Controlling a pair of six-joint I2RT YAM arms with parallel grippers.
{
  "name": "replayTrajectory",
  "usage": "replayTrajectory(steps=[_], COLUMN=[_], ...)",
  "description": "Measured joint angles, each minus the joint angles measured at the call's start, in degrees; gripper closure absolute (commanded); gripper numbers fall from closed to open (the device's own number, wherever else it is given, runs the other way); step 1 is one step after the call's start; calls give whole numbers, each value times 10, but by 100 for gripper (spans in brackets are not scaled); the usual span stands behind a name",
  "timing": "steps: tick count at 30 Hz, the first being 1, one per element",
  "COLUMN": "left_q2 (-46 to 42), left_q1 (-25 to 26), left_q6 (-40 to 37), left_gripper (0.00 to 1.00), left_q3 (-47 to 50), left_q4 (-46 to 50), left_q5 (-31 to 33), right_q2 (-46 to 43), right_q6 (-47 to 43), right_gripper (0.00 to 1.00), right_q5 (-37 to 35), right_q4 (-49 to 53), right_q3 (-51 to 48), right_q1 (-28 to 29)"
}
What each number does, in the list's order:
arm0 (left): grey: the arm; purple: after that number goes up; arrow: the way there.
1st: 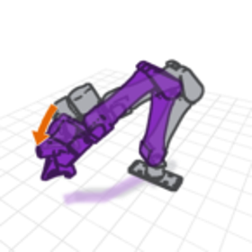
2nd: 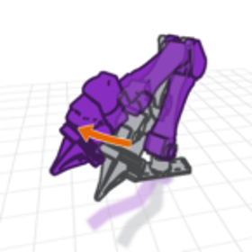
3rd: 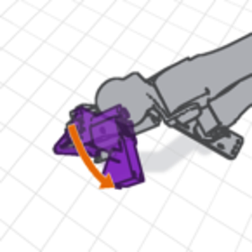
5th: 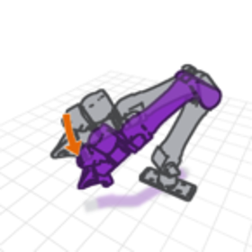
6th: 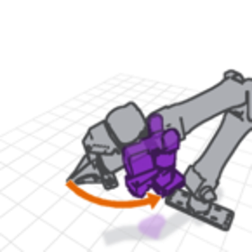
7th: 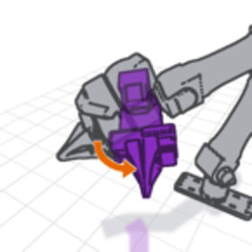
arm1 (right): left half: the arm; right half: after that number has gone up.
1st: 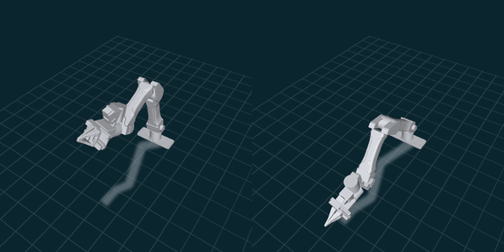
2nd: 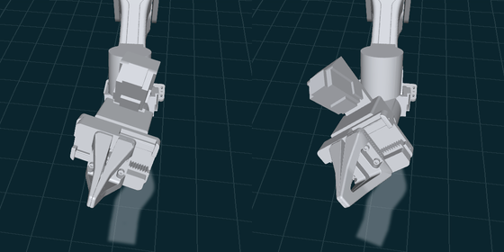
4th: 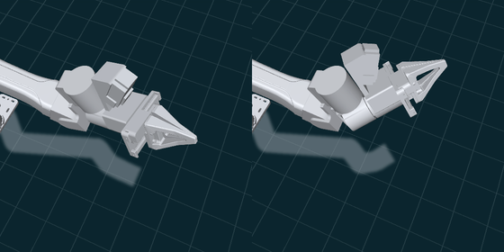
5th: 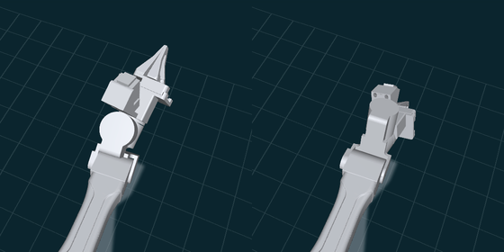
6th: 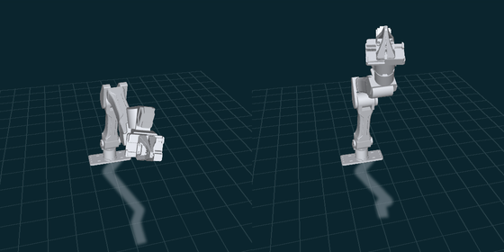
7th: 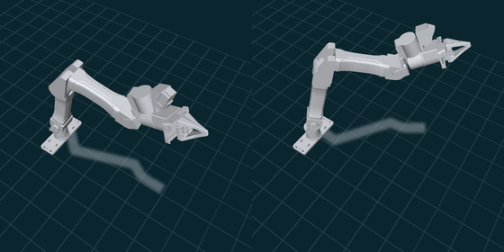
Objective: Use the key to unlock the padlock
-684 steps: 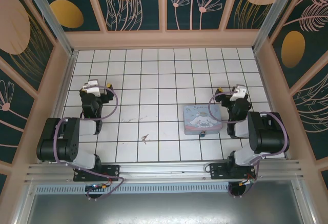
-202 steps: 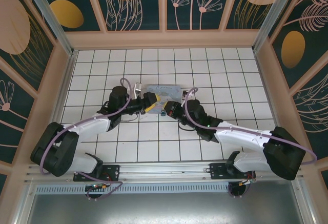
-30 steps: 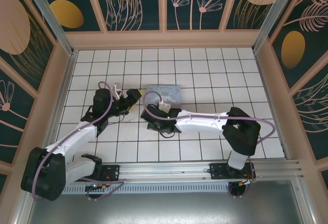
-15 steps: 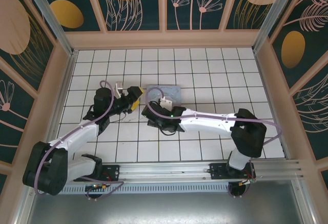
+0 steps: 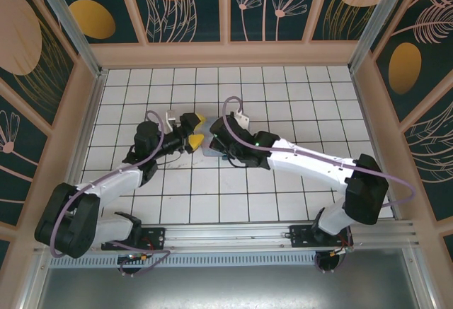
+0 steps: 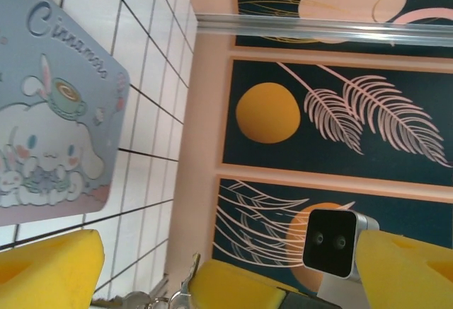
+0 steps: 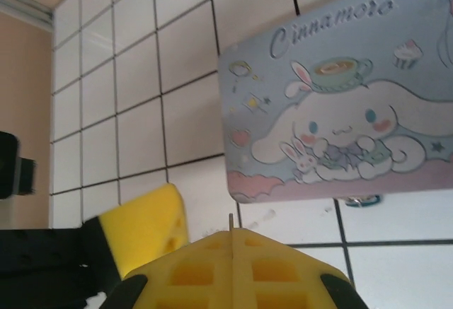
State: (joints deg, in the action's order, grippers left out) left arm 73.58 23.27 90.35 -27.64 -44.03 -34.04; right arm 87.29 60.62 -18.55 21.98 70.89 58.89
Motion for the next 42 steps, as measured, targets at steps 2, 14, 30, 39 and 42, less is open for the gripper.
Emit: replayTrajectory(steps=[2,14,30,39,42], left_q2=[5,33,56,64,65], left_q1=[0,0,0,0,0], left_q6=[25,138,225,227,226], left_gripper=[10,10,16,25,26], left_q3=[4,37,39,48,49], left_q4=[-23,-119,-214,-223,-223], left_q5=[0,3,32,43,45], right_q2=[0,47,77,58,56], right_q6=[-4,-23,-19,-9,-3], right_gripper=[100,100,100,100,100], right_q5=[0,6,32,32,32], right_q4=[-7,-44,-89,-103,-106], right_q3=[12,88,90,38,32], right_q1=[-4,-10,-10,-10,-10])
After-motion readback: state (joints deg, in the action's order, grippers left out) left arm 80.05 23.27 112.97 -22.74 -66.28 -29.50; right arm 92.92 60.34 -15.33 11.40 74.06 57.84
